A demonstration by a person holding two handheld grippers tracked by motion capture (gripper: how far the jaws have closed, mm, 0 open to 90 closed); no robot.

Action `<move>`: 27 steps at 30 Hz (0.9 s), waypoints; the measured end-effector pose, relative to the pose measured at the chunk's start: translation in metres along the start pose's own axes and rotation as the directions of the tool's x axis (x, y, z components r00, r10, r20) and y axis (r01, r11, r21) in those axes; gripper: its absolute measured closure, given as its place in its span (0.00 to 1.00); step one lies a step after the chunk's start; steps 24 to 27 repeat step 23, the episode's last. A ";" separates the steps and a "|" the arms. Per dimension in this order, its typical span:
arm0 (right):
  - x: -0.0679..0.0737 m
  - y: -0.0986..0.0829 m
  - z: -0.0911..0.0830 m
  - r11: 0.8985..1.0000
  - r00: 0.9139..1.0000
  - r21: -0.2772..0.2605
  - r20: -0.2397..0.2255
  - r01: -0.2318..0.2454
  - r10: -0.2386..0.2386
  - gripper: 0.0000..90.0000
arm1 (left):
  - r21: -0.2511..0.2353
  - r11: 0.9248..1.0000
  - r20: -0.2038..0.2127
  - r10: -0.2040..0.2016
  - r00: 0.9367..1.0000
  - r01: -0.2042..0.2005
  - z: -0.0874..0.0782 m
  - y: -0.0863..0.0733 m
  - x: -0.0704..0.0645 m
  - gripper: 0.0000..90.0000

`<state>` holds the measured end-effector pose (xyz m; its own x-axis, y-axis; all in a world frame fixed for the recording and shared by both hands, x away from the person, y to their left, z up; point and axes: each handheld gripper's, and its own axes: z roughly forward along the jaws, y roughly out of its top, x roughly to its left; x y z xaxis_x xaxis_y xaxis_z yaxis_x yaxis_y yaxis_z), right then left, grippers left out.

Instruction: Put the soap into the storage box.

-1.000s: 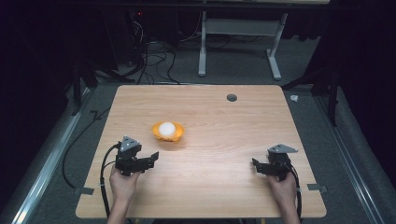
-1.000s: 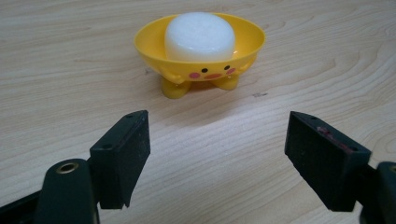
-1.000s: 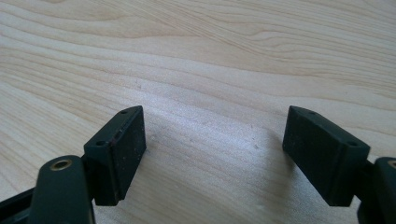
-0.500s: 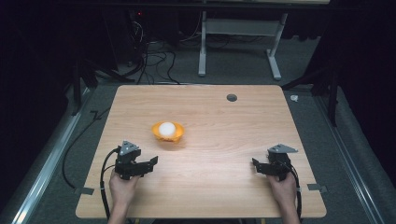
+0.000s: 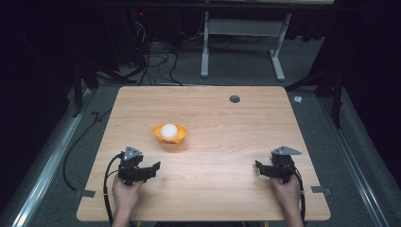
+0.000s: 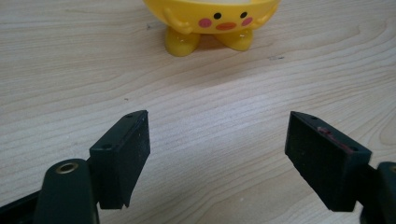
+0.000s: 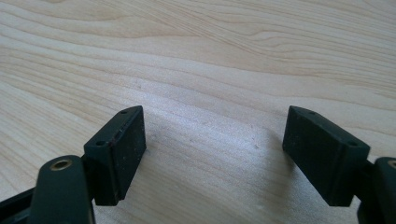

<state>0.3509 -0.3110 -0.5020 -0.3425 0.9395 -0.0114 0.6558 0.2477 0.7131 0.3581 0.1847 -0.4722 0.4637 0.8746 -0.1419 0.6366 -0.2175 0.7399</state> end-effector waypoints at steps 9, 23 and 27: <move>0.000 0.000 0.000 1.000 1.000 0.000 0.000 0.000 0.000 0.25 | 0.044 0.999 -0.026 0.004 1.000 -0.003 0.013 -0.011 -0.001 0.25; 0.000 0.000 0.000 1.000 1.000 0.000 0.001 0.001 -0.001 0.25 | 0.018 0.998 -0.125 0.059 0.990 -0.057 0.027 -0.025 -0.008 0.23; 0.000 0.000 0.000 1.000 1.000 0.000 0.001 0.001 -0.001 0.25 | 0.018 0.998 -0.125 0.059 0.990 -0.057 0.027 -0.025 -0.008 0.23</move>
